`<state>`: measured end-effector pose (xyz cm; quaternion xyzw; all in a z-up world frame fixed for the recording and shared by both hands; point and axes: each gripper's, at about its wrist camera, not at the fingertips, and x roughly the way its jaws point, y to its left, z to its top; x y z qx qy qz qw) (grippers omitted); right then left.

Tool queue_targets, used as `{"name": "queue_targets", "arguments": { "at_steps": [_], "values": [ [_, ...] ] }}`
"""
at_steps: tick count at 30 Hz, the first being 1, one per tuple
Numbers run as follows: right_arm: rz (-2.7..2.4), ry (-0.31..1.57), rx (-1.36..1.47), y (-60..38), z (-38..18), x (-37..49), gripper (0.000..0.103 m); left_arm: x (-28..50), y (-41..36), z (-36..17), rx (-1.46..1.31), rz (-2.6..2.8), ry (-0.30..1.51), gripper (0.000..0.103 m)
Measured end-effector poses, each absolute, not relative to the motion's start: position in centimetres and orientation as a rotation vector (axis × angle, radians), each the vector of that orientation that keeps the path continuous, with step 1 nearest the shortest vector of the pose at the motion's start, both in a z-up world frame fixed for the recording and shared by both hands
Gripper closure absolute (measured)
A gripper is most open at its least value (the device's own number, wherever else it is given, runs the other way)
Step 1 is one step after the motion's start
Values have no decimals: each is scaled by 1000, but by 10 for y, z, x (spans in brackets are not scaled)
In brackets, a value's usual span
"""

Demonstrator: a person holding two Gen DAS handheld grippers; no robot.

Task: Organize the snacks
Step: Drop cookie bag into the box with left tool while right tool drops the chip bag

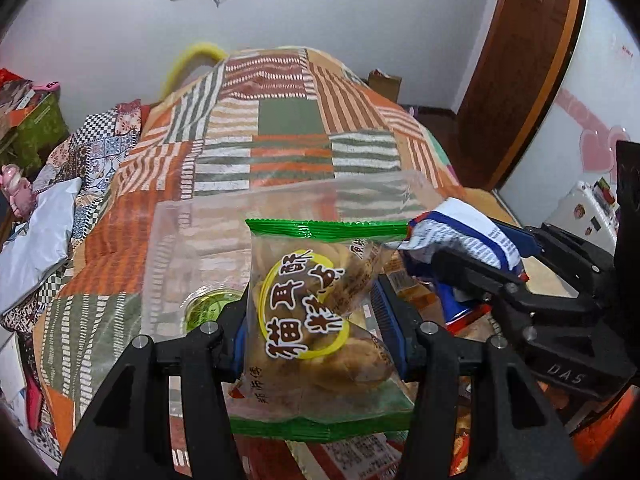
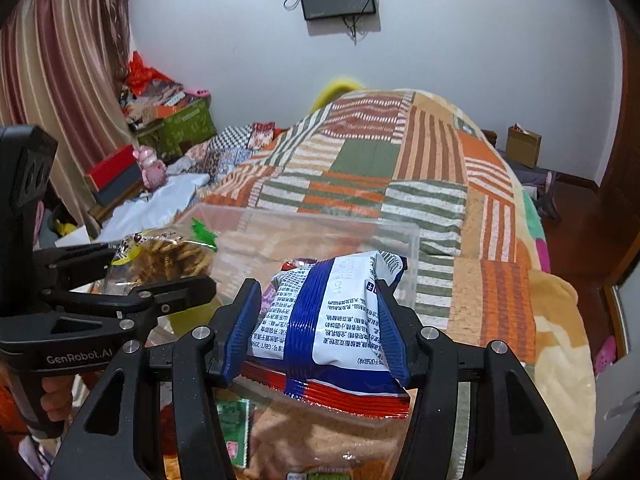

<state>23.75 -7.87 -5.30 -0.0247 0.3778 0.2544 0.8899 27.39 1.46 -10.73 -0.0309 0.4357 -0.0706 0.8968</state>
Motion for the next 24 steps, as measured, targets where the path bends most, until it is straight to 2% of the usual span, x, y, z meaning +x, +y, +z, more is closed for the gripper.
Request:
{"name": "queue_targets", "arguments": {
  "at_steps": [14, 24],
  "values": [
    [534, 861, -77, -70, -71, 248, 48, 284, 12, -115, -19, -119, 917, 49],
    [514, 851, -100, -73, -61, 239, 48, 273, 14, -106, -51, -132, 905, 39]
  ]
}}
